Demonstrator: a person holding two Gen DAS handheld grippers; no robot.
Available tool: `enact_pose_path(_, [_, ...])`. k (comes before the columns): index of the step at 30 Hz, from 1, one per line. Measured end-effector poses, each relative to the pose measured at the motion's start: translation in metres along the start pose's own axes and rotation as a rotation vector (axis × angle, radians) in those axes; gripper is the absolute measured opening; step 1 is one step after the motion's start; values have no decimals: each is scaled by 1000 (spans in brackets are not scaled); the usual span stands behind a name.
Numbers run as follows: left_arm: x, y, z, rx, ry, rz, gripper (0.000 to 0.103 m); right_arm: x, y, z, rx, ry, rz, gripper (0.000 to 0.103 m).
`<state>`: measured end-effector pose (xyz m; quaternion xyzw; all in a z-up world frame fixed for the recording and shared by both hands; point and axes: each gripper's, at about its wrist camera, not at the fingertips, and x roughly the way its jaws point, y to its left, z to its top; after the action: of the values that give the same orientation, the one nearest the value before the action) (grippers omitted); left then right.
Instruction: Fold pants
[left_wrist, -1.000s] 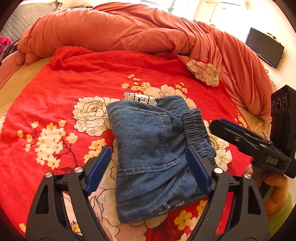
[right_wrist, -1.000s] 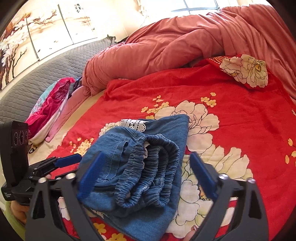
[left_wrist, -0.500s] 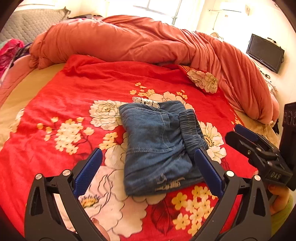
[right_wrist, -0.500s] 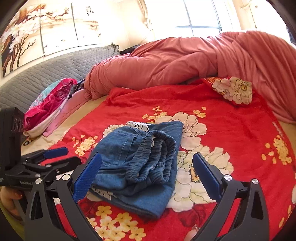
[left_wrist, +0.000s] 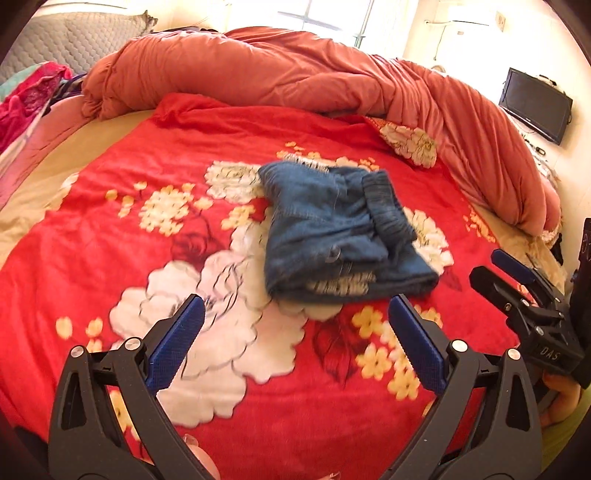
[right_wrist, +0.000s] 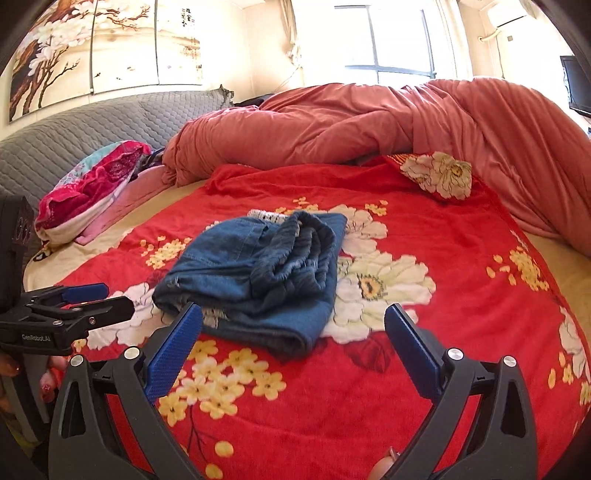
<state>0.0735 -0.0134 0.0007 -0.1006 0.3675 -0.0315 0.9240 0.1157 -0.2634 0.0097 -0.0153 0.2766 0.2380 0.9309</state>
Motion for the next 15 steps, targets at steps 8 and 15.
enact_pose_path(8, [-9,-5,-26,-3,6,11,93,-14,2,-18,-8,3,-21,98])
enact_pose_path(15, [-10,-8,-44,8,40,28,93,-24,2,-35,-9,28,-38,98])
